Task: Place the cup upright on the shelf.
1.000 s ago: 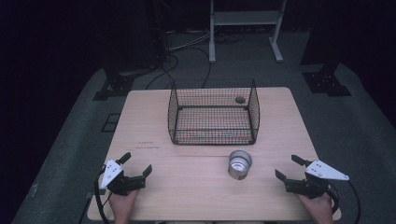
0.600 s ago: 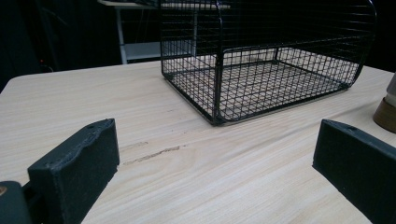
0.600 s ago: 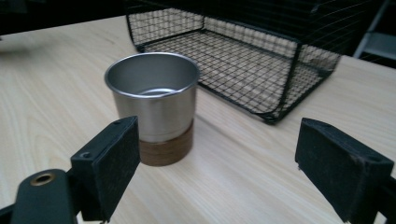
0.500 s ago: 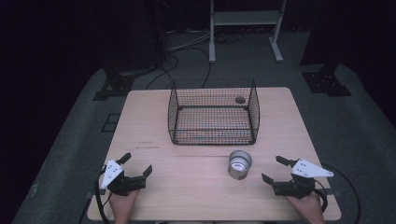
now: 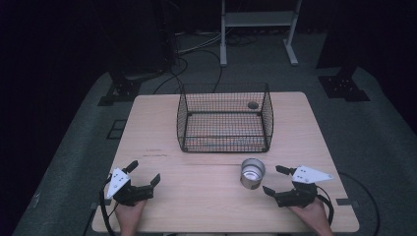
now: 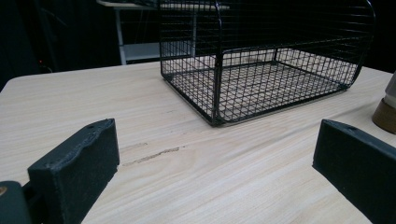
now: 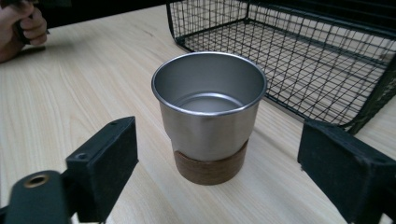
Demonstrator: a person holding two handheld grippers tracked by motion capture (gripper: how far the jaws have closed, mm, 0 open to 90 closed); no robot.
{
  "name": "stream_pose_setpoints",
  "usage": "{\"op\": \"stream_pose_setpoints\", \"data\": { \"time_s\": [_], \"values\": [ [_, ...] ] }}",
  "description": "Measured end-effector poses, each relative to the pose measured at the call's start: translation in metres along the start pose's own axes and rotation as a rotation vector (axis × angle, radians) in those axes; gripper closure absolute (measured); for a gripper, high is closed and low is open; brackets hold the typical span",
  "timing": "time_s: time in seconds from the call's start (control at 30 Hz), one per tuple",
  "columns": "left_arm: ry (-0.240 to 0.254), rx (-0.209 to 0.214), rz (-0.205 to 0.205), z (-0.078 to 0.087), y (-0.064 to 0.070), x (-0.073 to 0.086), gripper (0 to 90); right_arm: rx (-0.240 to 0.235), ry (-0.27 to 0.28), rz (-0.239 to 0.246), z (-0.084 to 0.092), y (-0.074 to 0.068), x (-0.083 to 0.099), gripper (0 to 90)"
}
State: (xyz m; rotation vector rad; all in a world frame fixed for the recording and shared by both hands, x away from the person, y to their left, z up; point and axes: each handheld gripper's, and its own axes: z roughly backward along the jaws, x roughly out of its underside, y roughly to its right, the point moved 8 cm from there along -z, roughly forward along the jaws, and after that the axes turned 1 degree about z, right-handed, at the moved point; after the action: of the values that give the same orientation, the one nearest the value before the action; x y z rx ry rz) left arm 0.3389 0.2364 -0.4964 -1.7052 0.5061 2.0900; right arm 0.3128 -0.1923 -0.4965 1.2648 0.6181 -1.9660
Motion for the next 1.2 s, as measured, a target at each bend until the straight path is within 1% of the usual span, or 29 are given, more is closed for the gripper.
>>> {"op": "stream_pose_setpoints", "data": {
  "time_s": [0.03, 0.13, 0.17, 0.23, 0.27, 0.37, 0.43, 0.53, 0.6, 0.7, 0.77, 0.9, 0.97, 1.03, 1.07, 1.1, 1.2],
  "values": [
    [-0.003, 0.000, -0.002, 0.000, 0.000, 0.000, 0.0, -0.006, -0.010, 0.000, -0.005, -0.001, -0.001, 10.0],
    [-0.002, 0.000, -0.002, 0.000, 0.000, 0.000, 0.0, -0.015, -0.014, -0.004, -0.009, -0.002, -0.001, 9.9],
    [-0.001, 0.001, -0.002, 0.000, 0.000, 0.000, 0.0, -0.023, -0.021, -0.008, -0.013, -0.003, -0.002, 9.9],
    [0.000, 0.001, -0.003, 0.000, 0.000, 0.000, 0.0, -0.023, -0.026, -0.006, -0.015, -0.003, -0.002, 9.9],
    [0.001, 0.001, -0.002, 0.000, 0.000, 0.000, 0.0, -0.025, -0.035, -0.006, -0.019, -0.004, -0.003, 9.9],
    [0.000, 0.003, -0.003, 0.000, 0.001, 0.000, 0.0, -0.022, -0.047, -0.004, -0.024, -0.006, -0.005, 8.4],
    [-0.001, 0.004, -0.004, 0.000, 0.001, 0.000, 0.0, -0.021, -0.058, 0.008, -0.028, -0.005, -0.007, 7.8],
    [-0.003, 0.004, -0.004, 0.000, 0.001, 0.000, 0.0, -0.024, -0.067, 0.000, -0.033, -0.004, -0.009, 7.8],
    [-0.001, 0.003, -0.004, 0.000, 0.001, 0.000, 0.0, -0.025, -0.071, 0.007, -0.039, -0.004, -0.010, 7.8],
    [-0.001, 0.003, -0.004, 0.000, 0.001, 0.000, 0.0, -0.027, -0.087, 0.001, -0.045, -0.003, -0.008, 7.8],
    [-0.002, 0.004, -0.003, 0.000, 0.001, 0.000, 0.0, -0.031, -0.089, -0.008, -0.048, -0.003, -0.007, 7.8],
    [0.000, 0.004, -0.003, 0.000, 0.001, 0.000, 0.0, -0.034, -0.086, -0.003, -0.054, -0.004, -0.008, 7.9],
    [0.000, 0.005, -0.003, 0.000, 0.001, 0.000, 0.0, -0.040, -0.085, -0.012, -0.055, -0.005, -0.010, 9.5],
    [0.002, 0.005, -0.003, 0.000, 0.001, 0.000, 0.0, -0.036, -0.100, -0.003, -0.057, -0.004, -0.011, 10.8],
    [0.002, 0.004, -0.003, 0.000, 0.001, 0.000, 0.0, -0.037, -0.104, -0.008, -0.057, -0.004, -0.012, 12.7],
    [0.002, 0.004, -0.003, 0.000, 0.001, 0.000, 0.0, -0.037, -0.104, -0.008, -0.057, -0.004, -0.012, 12.7],
    [0.002, 0.005, -0.003, 0.000, 0.001, 0.000, 0.0, -0.048, -0.117, -0.007, -0.057, -0.002, -0.013, 14.0]
  ]
}}
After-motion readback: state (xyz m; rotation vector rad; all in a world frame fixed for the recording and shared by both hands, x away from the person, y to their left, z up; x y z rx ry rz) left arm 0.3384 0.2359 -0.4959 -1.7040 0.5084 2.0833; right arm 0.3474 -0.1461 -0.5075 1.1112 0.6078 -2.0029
